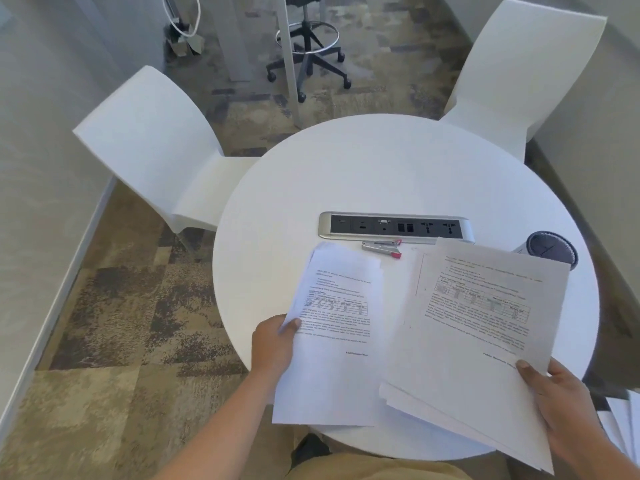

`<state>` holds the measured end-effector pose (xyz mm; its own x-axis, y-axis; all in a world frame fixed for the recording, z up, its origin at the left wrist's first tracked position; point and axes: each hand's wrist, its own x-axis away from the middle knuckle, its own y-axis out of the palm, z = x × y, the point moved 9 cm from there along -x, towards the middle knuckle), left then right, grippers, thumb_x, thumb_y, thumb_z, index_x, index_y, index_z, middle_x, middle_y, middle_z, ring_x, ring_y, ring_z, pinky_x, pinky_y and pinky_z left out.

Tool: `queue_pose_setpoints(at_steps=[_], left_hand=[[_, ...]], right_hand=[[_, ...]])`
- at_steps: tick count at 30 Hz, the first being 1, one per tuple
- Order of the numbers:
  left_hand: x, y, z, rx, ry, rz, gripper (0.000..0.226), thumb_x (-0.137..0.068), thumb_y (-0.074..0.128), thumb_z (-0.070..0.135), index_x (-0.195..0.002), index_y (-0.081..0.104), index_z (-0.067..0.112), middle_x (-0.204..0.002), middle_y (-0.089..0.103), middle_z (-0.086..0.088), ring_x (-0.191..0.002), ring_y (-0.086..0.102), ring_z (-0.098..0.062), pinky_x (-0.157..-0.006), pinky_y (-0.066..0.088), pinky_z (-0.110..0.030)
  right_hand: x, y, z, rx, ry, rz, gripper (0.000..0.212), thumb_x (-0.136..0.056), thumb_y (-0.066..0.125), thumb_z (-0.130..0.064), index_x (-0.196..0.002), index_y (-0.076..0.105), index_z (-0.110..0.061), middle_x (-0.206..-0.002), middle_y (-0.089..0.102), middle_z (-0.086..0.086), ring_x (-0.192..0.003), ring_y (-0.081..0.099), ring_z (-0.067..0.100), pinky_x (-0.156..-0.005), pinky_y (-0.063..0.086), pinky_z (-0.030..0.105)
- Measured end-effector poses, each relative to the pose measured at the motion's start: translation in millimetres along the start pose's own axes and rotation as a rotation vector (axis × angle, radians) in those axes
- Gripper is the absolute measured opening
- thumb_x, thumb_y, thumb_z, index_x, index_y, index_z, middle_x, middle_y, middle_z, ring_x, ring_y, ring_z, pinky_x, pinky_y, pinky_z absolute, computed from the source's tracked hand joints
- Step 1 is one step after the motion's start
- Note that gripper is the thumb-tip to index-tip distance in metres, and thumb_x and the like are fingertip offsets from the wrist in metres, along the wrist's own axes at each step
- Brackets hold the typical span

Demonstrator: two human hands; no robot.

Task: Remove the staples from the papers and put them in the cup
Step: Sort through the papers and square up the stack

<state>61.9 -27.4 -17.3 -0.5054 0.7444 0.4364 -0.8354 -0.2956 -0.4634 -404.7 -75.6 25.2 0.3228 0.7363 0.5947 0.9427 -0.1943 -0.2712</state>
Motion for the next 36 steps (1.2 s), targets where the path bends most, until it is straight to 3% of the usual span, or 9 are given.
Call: queue_pose_setpoints(at_steps=[4, 9, 13, 18, 22, 27, 30, 33, 36], left_hand=[[2, -27, 7, 0.177, 0.001, -0.019, 0.041, -0.096, 0.063, 0.036, -0.076, 0.069, 0.002, -0.061, 0.063, -0.013, -0.052, 0.051, -0.017, -0.054, 0.034, -0.027], [6, -34, 37, 0.333, 0.063, -0.116, 0.034, -0.094, 0.066, 0.041, -0.090, 0.078, 0.009, -0.082, 0.075, -0.017, -0.064, 0.065, -0.025, -0.062, 0.049, -0.034], [16, -25, 69, 0.347, 0.128, -0.251, 0.085, -0.079, 0.071, 0.067, -0.090, 0.055, -0.015, -0.078, 0.060, -0.019, -0.072, 0.053, -0.032, -0.068, 0.040, -0.044], [47, -1, 120, 0.398, 0.154, -0.424, 0.046, -0.097, 0.052, 0.042, -0.100, 0.077, 0.004, -0.105, 0.077, -0.017, -0.098, 0.073, -0.036, -0.092, 0.055, -0.046], [48, 14, 135, 0.392, 0.161, -0.372, 0.048, -0.095, 0.053, 0.054, -0.112, 0.071, 0.013, -0.115, 0.076, -0.004, -0.110, 0.071, -0.024, -0.101, 0.052, -0.046], [47, 26, 137, 0.463, 0.169, -0.266, 0.028, -0.103, 0.048, 0.039, -0.114, 0.070, 0.027, -0.123, 0.072, 0.004, -0.114, 0.067, -0.013, -0.101, 0.051, -0.035], [50, 32, 134, 0.504, 0.154, -0.246, 0.022, -0.102, 0.052, 0.031, -0.123, 0.060, 0.030, -0.113, 0.075, 0.012, -0.105, 0.070, -0.005, -0.087, 0.053, -0.020], [52, 44, 121, 0.517, 0.064, -0.312, 0.043, -0.094, 0.068, 0.023, -0.134, 0.052, 0.026, -0.119, 0.074, 0.009, -0.111, 0.069, -0.013, -0.101, 0.052, -0.036], [57, 54, 115, 0.509, -0.001, -0.382, 0.030, -0.091, 0.070, 0.013, -0.120, 0.067, 0.018, -0.114, 0.076, 0.002, -0.108, 0.072, -0.021, -0.101, 0.053, -0.046]], right_hand=[[-12, -23, 6, 0.005, -0.013, 0.075, 0.009, -0.091, 0.065, -0.018, -0.096, 0.073, -0.022, -0.092, 0.078, 0.004, -0.088, 0.071, 0.038, -0.085, 0.053, 0.063], [-24, -25, 4, 0.017, -0.046, 0.062, 0.011, -0.091, 0.066, -0.020, -0.096, 0.074, -0.024, -0.092, 0.079, 0.003, -0.088, 0.073, 0.037, -0.085, 0.053, 0.063], [-16, -3, -22, 0.053, -0.106, -0.003, 0.015, -0.093, 0.063, -0.017, -0.106, 0.069, -0.017, -0.096, 0.077, 0.011, -0.084, 0.072, 0.036, -0.085, 0.055, 0.058], [-3, 33, -57, 0.035, -0.199, -0.120, 0.015, -0.095, 0.060, -0.011, -0.105, 0.069, -0.016, -0.082, 0.078, 0.008, -0.071, 0.073, 0.029, -0.066, 0.056, 0.036], [21, 68, -71, -0.024, -0.197, -0.287, 0.016, -0.096, 0.059, -0.013, -0.109, 0.069, -0.011, -0.092, 0.077, 0.017, -0.077, 0.074, 0.037, -0.061, 0.059, 0.039], [47, 94, -74, -0.171, -0.141, -0.436, 0.018, -0.091, 0.061, -0.004, -0.104, 0.072, -0.009, -0.096, 0.075, 0.023, -0.075, 0.072, 0.036, -0.064, 0.060, 0.044], [50, 95, -70, -0.168, -0.127, -0.413, 0.024, -0.099, 0.052, -0.023, -0.107, 0.071, -0.012, -0.099, 0.076, 0.016, -0.083, 0.073, 0.031, -0.073, 0.058, 0.043], [47, 95, -68, -0.104, -0.140, -0.398, 0.041, -0.101, 0.041, -0.041, -0.107, 0.071, -0.014, -0.100, 0.077, 0.009, -0.090, 0.074, 0.027, -0.080, 0.057, 0.044], [49, 102, -75, -0.085, -0.203, -0.462, 0.020, -0.093, 0.061, -0.013, -0.112, 0.066, -0.010, -0.108, 0.074, 0.016, -0.092, 0.073, 0.033, -0.079, 0.058, 0.047]])
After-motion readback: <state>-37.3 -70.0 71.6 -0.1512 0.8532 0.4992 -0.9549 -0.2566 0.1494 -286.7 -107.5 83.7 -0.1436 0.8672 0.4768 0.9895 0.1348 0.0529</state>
